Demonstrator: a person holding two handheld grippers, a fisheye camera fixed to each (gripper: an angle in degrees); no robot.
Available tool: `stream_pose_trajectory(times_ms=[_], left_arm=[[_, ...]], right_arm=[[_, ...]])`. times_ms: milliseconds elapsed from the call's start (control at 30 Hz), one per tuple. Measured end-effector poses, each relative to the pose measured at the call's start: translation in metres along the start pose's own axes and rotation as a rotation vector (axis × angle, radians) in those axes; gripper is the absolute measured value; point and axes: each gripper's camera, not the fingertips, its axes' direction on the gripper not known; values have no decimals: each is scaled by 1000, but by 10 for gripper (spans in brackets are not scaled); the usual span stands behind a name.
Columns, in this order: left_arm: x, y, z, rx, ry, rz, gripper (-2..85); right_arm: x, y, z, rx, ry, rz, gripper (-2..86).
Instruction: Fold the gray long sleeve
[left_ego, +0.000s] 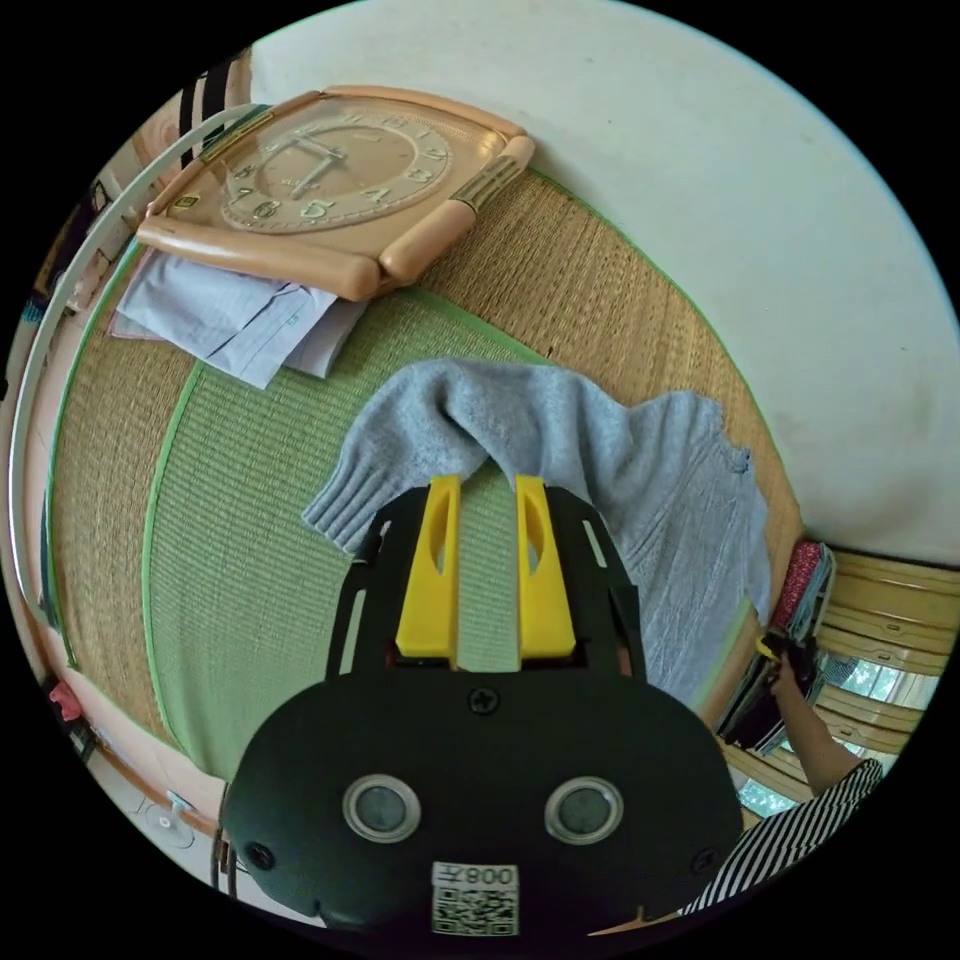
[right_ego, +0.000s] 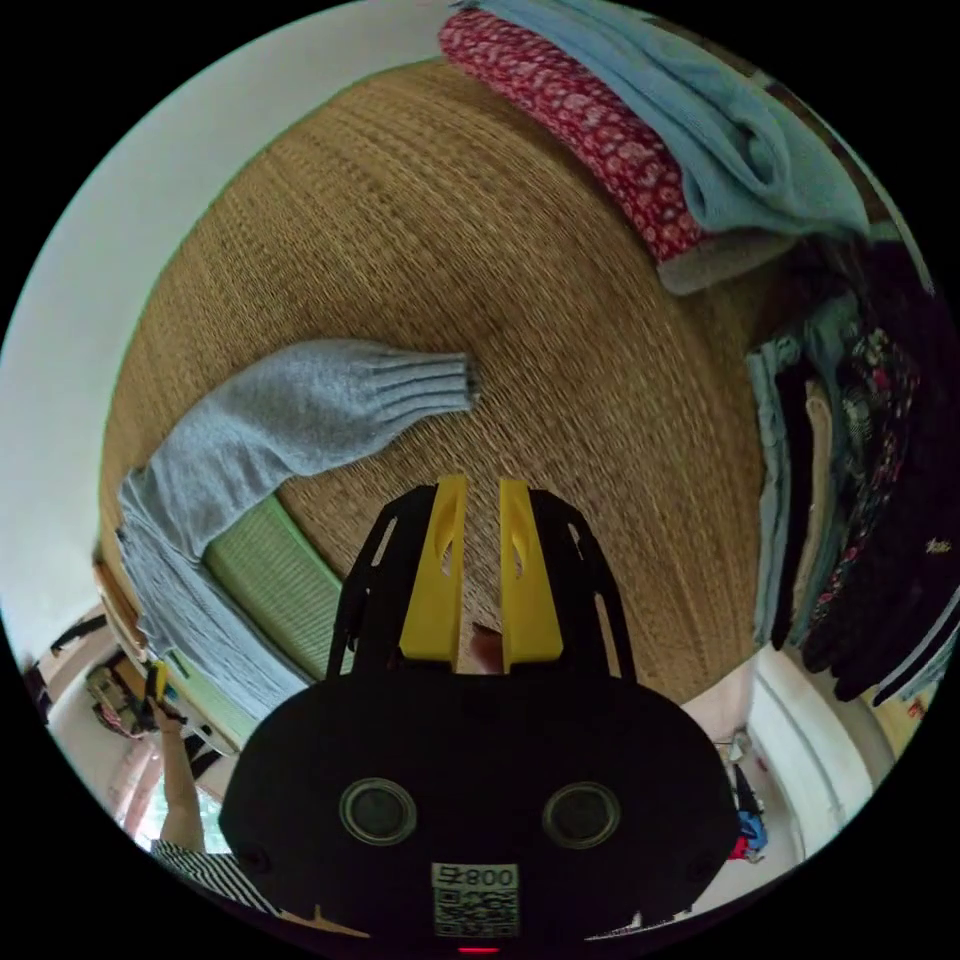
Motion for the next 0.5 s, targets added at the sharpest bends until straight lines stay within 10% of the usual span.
stream_pose_trajectory(times_ms=[500], left_arm=[[-10, -3, -54, -136, -576, -55, 30]], right_arm=[[-3, 26, 0, 3, -169, -137, 32]])
